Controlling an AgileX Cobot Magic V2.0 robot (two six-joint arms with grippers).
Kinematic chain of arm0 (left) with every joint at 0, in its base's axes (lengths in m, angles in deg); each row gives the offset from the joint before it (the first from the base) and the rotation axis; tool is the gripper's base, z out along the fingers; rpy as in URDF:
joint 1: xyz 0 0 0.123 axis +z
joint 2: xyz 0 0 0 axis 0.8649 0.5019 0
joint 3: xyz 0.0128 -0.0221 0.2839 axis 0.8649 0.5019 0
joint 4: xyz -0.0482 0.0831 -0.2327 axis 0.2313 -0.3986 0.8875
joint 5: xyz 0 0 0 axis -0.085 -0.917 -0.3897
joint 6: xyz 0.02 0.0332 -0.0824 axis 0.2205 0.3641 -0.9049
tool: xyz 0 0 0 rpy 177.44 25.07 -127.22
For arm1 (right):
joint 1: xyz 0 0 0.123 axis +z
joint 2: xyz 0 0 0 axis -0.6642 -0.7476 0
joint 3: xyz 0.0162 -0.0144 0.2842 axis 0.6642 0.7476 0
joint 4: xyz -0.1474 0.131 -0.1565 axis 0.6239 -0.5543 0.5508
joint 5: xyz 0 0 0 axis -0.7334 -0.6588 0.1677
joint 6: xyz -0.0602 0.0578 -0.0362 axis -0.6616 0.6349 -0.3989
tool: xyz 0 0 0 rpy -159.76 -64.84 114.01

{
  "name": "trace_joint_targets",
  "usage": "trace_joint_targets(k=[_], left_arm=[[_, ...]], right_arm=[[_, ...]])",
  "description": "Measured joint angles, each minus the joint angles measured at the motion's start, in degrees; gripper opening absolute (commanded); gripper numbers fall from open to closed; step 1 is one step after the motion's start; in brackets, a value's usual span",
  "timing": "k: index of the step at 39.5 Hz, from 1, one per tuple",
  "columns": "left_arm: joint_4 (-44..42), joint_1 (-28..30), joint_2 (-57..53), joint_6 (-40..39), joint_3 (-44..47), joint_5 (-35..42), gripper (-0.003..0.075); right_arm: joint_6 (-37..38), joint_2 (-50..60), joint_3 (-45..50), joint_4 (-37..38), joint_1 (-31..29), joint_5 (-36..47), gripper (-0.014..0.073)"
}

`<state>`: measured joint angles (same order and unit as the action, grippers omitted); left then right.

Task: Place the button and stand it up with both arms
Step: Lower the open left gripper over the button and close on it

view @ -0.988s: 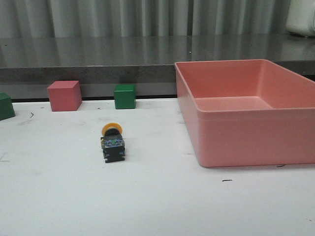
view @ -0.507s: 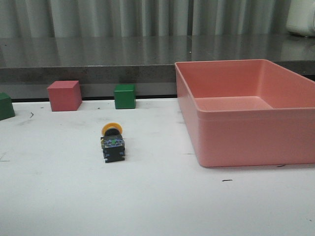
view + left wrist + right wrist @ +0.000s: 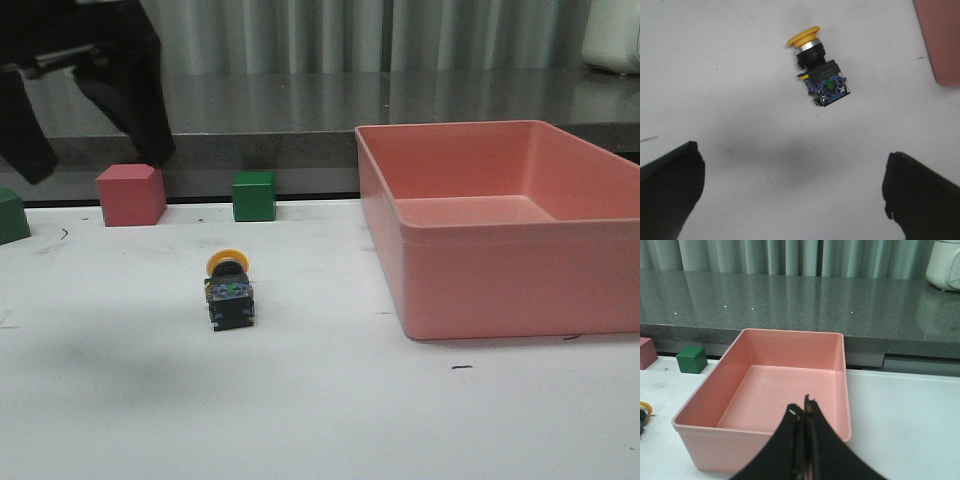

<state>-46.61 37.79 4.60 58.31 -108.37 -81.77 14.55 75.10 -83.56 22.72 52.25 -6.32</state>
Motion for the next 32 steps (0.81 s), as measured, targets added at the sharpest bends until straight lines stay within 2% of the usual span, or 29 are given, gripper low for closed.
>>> trace_joint_targets(k=[19,28,32], left_arm=[[0.09,-0.99,25.71,-9.35,-24.41,-12.73,0.0692],[-0.17,-3.23,34.04,-10.33,-32.52,-14.14,0.0689],[-0.69,-3.70,36.75,-11.19,-35.15,-14.24,0.0659]], right_arm=[[-0.12,0.00,0.00,0.03,0.00,0.00,-0.0071],[-0.12,0.00,0.00,0.03,0.00,0.00,-0.0071],[-0.12,0.00,0.00,0.03,0.00,0.04,-0.0071]])
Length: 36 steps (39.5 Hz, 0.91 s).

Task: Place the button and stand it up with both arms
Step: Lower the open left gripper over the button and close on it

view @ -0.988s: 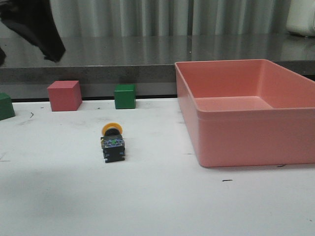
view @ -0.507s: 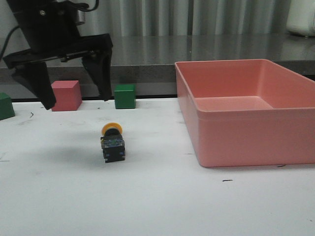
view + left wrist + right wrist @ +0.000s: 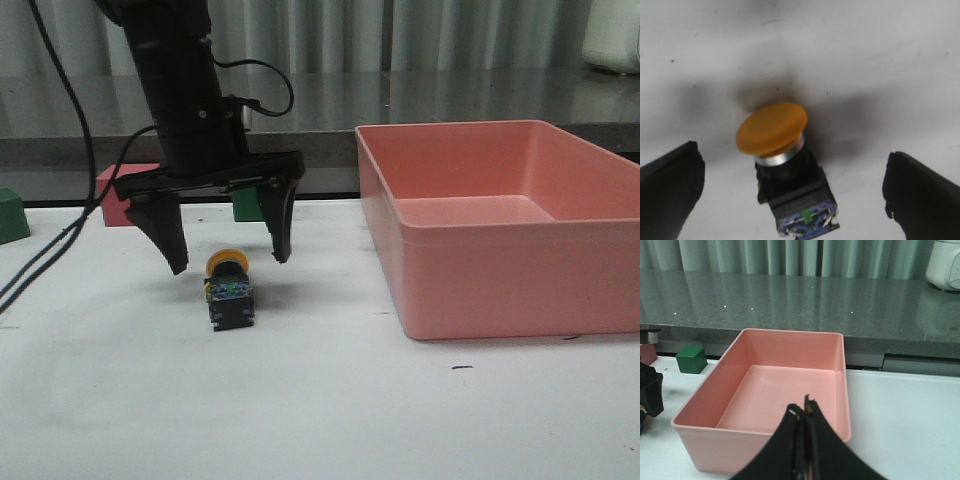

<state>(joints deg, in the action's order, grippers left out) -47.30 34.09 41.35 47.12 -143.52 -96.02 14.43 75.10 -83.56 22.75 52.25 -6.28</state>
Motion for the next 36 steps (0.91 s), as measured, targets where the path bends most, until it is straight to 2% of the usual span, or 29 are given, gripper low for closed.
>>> trace_joint_targets(k=[8,22,30,36], left_arm=[[-0.57,0.00,2.75,-1.00,-2.01,0.00,0.0564],[-0.84,0.00,2.97,-1.24,-2.14,0.00,0.0538],[-0.97,0.00,3.78,-1.46,-2.14,-0.16,0.0428],[-0.97,0.00,3.88,-1.46,-2.14,-0.16,0.0372]], right_arm=[[0.00,0.00,0.00,0.00,0.00,0.00,-0.0071],[0.00,0.00,0.00,0.00,0.00,0.00,-0.0071],[0.00,0.00,0.00,0.00,0.00,0.00,-0.0071],[0.00,0.00,0.00,0.00,0.00,0.00,-0.0071]])
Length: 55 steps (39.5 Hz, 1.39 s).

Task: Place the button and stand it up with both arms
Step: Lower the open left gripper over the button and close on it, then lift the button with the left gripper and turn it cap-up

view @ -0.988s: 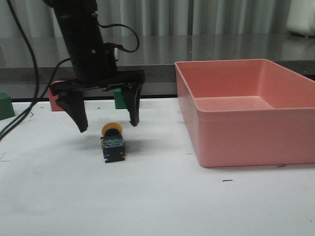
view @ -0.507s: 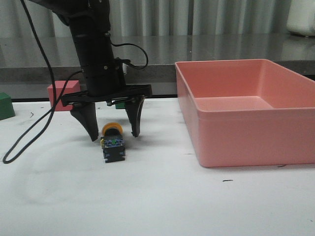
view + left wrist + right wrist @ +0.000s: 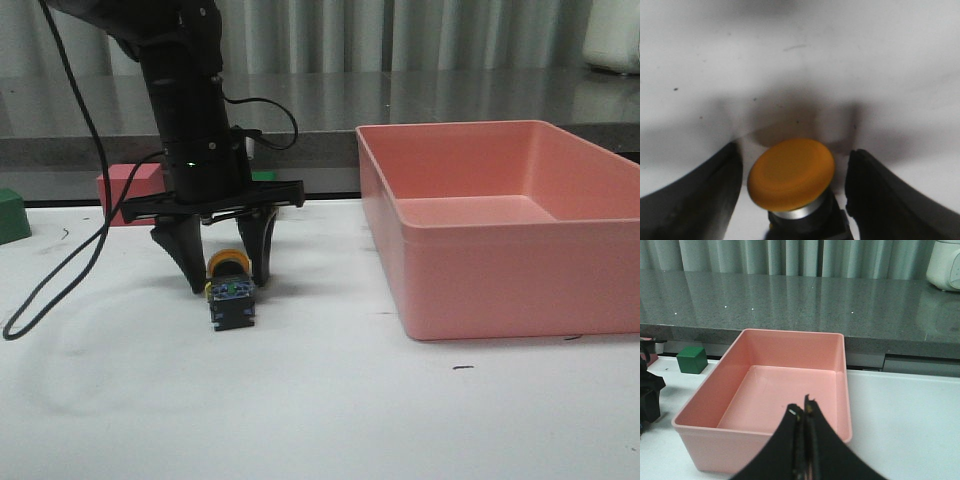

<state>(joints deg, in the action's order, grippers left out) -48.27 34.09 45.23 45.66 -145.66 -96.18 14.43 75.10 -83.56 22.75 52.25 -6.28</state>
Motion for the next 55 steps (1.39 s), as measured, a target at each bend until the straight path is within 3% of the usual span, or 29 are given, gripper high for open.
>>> trace_joint_targets(k=[9,22,35,42,55], left_arm=[[0.34,0.00,0.00,0.00,0.00,0.00,0.0257],[0.11,0.00,-0.25,0.76,0.00,0.00,0.0249],[-9.47,0.00,-11.03,0.90,1.65,2.08,0.0249],[-11.94,-0.05,-20.50,0.90,11.20,11.66,0.0250],[-18.21,-0.05,-40.20,0.69,41.01,44.50,0.0250]], right_arm=[[0.00,0.00,0.00,0.00,0.00,0.00,-0.0071],[0.00,0.00,0.00,0.00,0.00,0.00,-0.0071],[0.00,0.00,0.00,0.00,0.00,0.00,-0.0071],[0.00,0.00,0.00,0.00,0.00,0.00,-0.0071],[0.00,0.00,0.00,0.00,0.00,0.00,-0.0071]])
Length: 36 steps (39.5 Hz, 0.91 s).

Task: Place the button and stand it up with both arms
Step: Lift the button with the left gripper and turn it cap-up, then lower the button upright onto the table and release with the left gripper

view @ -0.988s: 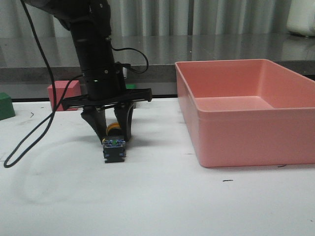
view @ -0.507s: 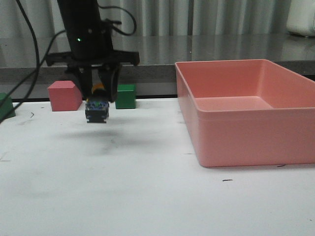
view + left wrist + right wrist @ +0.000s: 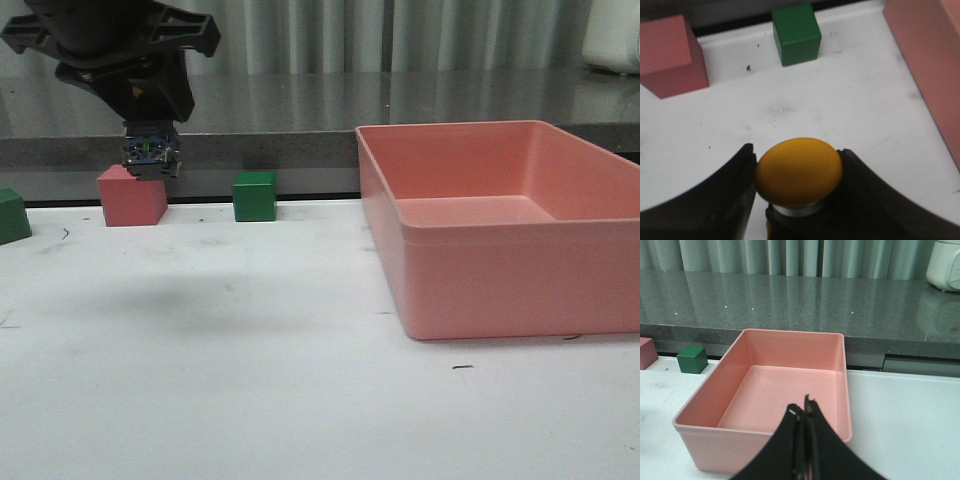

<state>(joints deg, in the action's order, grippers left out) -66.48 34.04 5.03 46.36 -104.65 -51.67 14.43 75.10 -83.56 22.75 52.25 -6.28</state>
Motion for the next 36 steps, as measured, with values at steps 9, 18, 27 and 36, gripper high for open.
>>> trace_joint_targets(k=[9,18,27,36], left_arm=[[-5.34,0.00,-6.34,0.00,17.06,24.10,0.0250],[-8.29,0.00,-5.96,3.89,29.28,46.53,0.0250],[-6.44,0.00,-0.95,10.34,35.04,61.44,0.0250],[-4.87,0.00,6.36,12.62,35.93,70.91,0.0250]], right_arm=[[0.00,0.00,0.00,0.00,0.00,0.00,-0.0071],[0.00,0.00,0.00,0.00,0.00,0.00,-0.0071],[0.00,0.00,0.00,0.00,0.00,0.00,-0.0071],[0.00,0.00,0.00,0.00,0.00,0.09,-0.0071]])
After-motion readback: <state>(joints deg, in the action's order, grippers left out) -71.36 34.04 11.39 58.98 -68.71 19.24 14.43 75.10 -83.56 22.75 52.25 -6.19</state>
